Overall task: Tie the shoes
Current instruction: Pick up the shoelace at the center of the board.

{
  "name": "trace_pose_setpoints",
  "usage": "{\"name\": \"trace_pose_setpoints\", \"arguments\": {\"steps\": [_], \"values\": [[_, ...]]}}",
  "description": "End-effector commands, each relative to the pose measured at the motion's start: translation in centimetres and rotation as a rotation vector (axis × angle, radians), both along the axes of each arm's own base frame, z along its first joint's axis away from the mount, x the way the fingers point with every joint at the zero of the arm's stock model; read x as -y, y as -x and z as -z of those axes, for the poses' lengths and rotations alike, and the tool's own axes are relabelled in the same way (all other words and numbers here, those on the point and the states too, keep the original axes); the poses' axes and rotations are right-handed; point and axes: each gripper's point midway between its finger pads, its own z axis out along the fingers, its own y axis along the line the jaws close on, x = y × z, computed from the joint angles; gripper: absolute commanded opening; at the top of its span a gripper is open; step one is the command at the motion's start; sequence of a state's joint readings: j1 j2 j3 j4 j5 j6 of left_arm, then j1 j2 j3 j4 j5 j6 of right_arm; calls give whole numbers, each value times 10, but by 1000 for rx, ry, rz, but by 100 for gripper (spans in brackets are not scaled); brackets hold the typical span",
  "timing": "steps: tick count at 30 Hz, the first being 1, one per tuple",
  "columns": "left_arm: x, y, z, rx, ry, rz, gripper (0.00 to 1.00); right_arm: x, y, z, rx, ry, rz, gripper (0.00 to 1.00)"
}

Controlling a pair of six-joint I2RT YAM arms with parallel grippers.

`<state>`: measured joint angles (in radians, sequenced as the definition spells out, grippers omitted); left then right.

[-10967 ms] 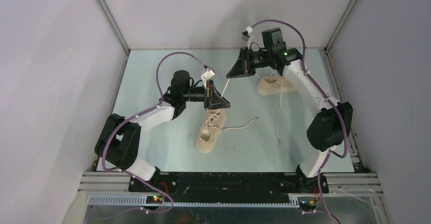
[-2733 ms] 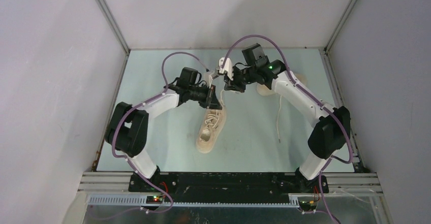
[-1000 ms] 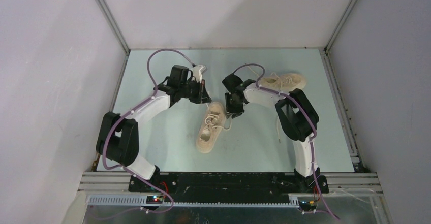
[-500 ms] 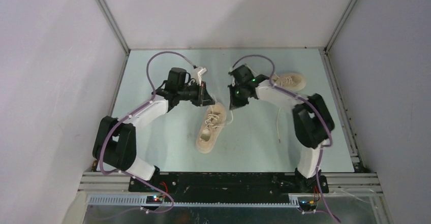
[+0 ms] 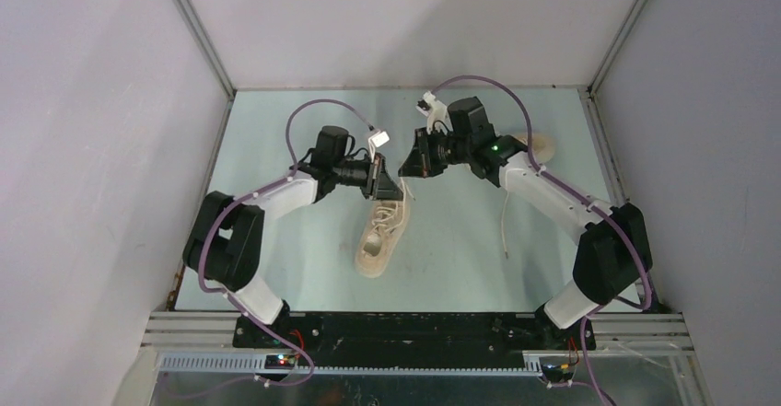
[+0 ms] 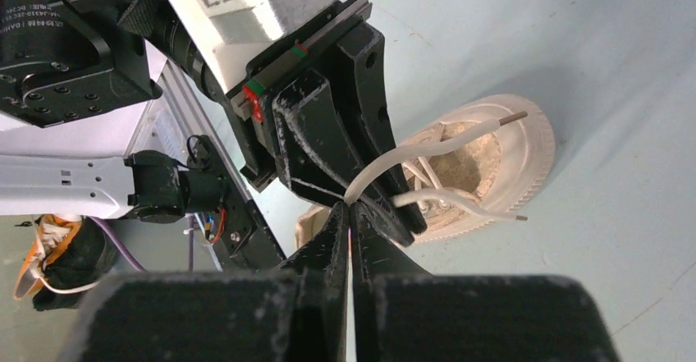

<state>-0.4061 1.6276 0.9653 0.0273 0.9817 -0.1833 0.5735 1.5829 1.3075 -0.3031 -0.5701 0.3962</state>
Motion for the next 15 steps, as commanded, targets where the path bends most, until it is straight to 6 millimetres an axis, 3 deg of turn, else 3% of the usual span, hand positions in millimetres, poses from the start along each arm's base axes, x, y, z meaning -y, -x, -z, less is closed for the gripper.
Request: {"name": "trace_pose_setpoints", "arguments": {"steps": [1, 15], "values": [[11, 16, -13, 26, 84, 123, 17, -8, -4, -12, 22, -70, -31, 0], [4, 40, -12, 91, 85, 299, 33, -3, -16, -1, -19, -82, -12, 0]]}}
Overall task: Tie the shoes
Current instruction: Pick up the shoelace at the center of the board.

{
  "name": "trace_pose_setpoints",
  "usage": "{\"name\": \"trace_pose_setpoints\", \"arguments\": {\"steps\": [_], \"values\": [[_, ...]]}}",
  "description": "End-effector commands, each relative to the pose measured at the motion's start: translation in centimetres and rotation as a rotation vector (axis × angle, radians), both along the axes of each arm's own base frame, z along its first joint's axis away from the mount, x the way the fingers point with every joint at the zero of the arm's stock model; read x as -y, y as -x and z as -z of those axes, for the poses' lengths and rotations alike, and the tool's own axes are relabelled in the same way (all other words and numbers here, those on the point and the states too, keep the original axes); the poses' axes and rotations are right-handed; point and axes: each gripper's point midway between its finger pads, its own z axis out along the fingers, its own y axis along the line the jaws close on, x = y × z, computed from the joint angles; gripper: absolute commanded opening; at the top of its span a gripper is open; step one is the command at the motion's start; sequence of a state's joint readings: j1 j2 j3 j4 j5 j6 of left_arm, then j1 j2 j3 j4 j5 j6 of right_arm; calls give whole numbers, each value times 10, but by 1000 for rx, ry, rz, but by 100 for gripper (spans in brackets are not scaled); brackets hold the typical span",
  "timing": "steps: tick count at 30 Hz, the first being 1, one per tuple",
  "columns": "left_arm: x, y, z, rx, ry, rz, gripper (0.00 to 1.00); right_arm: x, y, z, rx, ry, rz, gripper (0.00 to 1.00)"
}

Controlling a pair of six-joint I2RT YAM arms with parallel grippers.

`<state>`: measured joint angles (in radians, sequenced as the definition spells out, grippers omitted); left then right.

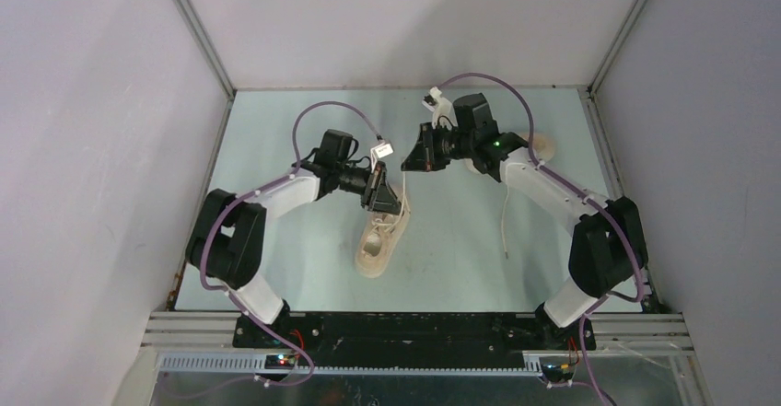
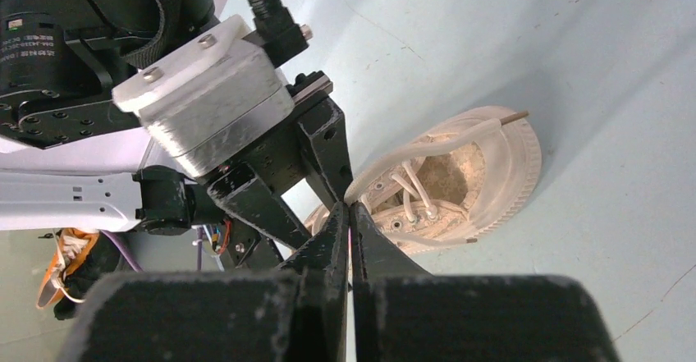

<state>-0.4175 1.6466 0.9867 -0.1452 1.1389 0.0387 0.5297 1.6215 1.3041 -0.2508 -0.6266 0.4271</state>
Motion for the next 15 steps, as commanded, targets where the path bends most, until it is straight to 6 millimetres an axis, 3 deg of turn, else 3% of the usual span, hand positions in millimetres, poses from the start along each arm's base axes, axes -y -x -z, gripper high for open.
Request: {"name": "trace_pose_setpoints", "arguments": {"steps": [1, 5, 10, 15], "values": [[5, 7, -16, 61, 60, 104, 33, -8, -1, -6, 12, -43, -25, 0], [8, 3, -9, 52, 29, 91, 33, -12, 6, -6, 6, -50, -55, 0], [10, -27, 8, -2, -48, -69, 32, -9, 16, -5, -9, -49, -70, 0], [12, -19, -1, -45, 23, -6, 36, 2, 24, 4, -32, -36, -56, 0]]}}
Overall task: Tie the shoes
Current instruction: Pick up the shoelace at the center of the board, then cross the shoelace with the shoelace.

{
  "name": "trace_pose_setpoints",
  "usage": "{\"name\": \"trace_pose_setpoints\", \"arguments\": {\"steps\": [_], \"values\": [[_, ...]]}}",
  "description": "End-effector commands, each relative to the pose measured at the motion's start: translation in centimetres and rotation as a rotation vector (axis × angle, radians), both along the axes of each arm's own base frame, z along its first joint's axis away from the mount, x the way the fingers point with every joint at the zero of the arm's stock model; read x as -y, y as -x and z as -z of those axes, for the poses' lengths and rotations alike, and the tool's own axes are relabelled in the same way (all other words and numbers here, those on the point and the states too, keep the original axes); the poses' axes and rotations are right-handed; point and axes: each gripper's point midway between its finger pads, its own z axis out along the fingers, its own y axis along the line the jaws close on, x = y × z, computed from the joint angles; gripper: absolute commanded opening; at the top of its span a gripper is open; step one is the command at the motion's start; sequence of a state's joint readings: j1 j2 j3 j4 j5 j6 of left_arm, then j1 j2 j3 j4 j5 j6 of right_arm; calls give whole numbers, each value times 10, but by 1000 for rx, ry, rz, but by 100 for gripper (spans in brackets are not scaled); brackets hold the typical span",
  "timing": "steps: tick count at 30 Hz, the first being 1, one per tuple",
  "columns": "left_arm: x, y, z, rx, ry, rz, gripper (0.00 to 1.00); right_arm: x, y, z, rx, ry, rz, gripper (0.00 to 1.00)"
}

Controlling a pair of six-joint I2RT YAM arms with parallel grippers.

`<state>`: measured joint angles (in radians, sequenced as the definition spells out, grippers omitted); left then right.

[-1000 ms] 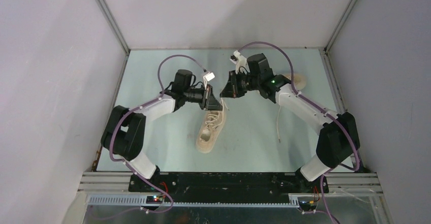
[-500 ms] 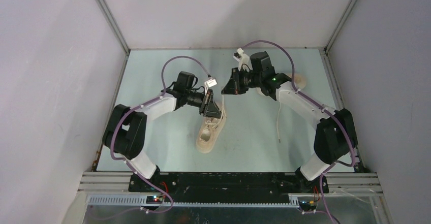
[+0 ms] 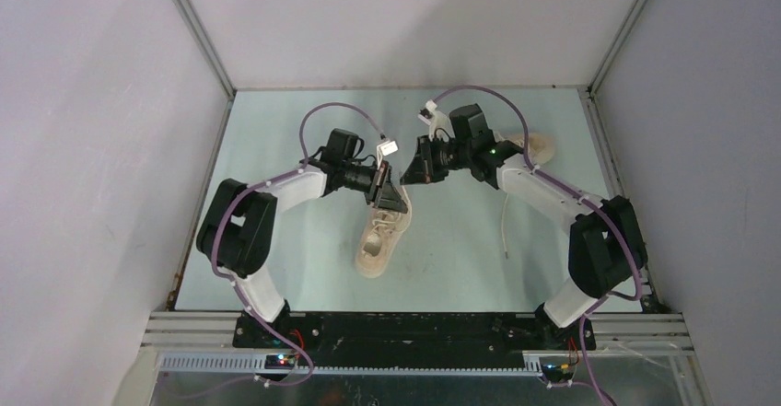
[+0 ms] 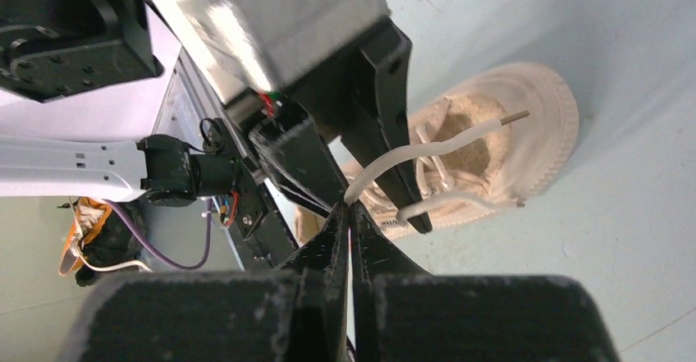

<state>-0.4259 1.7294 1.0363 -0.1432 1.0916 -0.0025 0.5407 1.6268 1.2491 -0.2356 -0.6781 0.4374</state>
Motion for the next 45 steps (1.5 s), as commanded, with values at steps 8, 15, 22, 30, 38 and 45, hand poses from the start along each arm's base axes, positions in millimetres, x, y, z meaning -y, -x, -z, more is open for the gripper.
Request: {"name": "trace_pose_setpoints", "arguments": {"steps": [8, 15, 22, 30, 38, 45], "values": [[6, 5, -23, 24, 88, 82, 42, 5, 3, -8, 11, -43, 9, 0], [14, 3, -20, 2, 67, 52, 45, -6, 8, -7, -15, -61, -4, 0], [23, -7, -27, -17, 111, 7, 46, -14, 3, -5, -80, -88, 42, 0], [26, -10, -33, -55, 145, -23, 8, -20, -4, -1, -113, -94, 66, 0], [9, -15, -23, -35, 91, -64, 0, 5, -12, -7, -18, -81, 28, 27], [-6, -21, -29, -15, 96, -95, 0, 43, 4, 27, 316, 90, -297, 56]]}}
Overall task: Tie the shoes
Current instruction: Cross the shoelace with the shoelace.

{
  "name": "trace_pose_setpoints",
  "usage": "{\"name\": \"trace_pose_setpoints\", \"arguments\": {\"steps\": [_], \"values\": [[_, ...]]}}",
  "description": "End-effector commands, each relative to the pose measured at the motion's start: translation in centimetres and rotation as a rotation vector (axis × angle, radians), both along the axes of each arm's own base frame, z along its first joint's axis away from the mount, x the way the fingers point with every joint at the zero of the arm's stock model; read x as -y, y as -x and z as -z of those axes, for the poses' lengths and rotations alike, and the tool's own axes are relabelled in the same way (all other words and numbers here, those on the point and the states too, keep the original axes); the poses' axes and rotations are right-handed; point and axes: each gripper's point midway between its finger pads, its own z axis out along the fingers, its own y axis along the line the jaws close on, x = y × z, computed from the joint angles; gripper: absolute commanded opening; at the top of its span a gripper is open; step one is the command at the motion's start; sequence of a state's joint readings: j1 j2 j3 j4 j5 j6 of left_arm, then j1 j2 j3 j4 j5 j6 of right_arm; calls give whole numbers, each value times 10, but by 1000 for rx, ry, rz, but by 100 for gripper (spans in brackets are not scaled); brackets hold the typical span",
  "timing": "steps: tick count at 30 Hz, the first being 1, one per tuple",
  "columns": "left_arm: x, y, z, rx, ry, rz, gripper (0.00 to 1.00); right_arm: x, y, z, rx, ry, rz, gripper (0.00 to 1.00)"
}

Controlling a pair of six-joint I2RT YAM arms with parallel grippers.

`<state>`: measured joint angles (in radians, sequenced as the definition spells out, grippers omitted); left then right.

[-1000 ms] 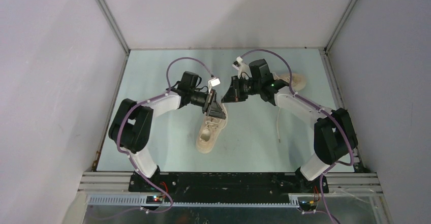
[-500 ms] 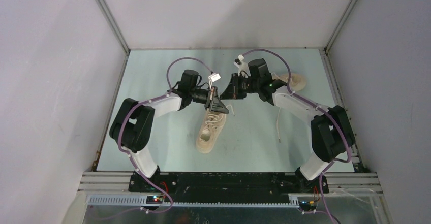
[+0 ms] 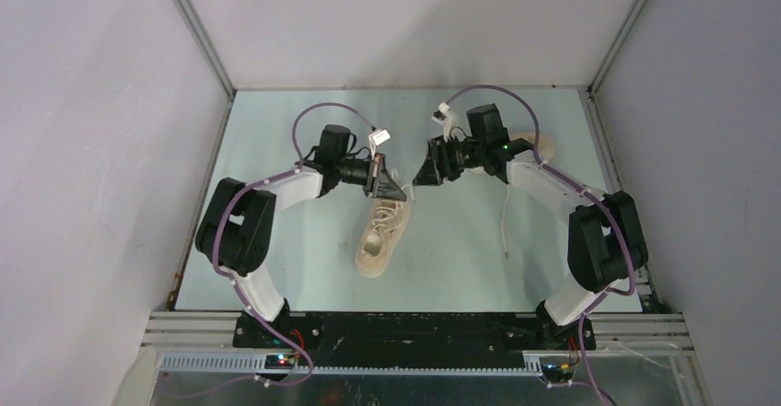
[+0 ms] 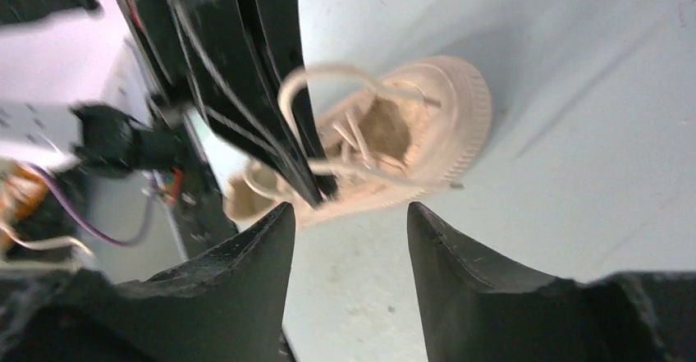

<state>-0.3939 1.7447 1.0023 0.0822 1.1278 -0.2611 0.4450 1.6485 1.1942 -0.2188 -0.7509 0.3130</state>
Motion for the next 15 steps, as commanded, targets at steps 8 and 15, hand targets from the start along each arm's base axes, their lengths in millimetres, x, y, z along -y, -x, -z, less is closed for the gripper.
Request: {"name": "trace_pose_setpoints", "arguments": {"steps": [8, 15], "values": [[-14, -7, -17, 75, 11, -24, 0, 15, 22, 49, 498, 280, -492, 59], [-16, -8, -17, 62, 7, -30, 0, -3, -3, 66, 597, 363, -505, 61]]}}
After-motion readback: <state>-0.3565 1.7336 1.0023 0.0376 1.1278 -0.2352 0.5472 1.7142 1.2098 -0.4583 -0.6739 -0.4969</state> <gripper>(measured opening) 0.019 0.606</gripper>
